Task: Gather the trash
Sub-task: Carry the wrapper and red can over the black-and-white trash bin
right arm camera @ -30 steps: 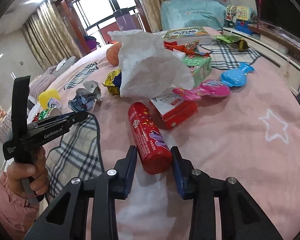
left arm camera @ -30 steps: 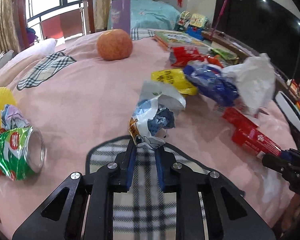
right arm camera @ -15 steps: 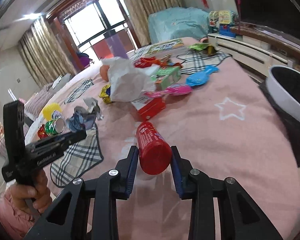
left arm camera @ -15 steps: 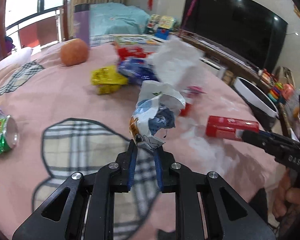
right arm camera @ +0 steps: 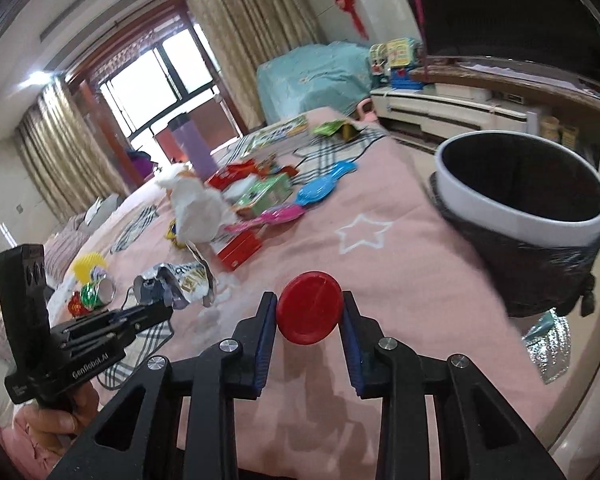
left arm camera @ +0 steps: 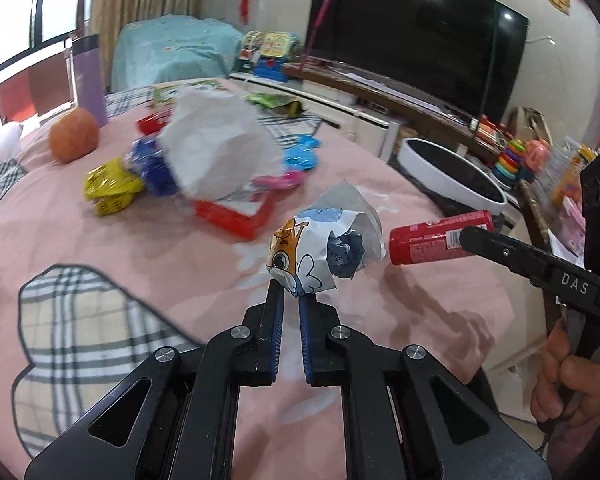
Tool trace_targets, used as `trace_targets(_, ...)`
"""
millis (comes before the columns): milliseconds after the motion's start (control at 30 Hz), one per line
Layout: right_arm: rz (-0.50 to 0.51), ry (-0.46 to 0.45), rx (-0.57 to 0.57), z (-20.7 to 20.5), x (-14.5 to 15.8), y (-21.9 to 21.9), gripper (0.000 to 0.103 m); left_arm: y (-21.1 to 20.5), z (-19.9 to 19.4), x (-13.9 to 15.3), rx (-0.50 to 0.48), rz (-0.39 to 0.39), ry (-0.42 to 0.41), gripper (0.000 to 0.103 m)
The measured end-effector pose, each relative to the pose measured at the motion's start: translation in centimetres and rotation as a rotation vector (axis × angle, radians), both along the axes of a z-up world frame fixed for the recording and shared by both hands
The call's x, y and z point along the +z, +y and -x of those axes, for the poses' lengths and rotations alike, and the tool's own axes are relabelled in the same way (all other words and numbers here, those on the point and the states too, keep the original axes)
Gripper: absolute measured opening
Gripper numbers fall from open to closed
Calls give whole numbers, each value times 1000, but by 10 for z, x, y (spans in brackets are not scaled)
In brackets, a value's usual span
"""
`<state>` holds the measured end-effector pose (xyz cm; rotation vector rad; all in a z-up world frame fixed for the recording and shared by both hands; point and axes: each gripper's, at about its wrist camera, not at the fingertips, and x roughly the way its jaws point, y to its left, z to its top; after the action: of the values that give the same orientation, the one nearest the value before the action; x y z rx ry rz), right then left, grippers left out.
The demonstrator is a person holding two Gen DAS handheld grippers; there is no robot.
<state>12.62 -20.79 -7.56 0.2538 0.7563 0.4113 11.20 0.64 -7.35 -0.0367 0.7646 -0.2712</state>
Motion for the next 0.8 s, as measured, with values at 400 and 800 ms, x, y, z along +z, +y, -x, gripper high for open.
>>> trace_targets(400, -24, -55, -124, -6, 17, -58, 31, -61, -29, 17, -105, -16, -29, 7)
trace_targets(800, -13, -106, -276, -23, 41, -127, 31, -129, -76, 32, -187, -37, -28, 7)
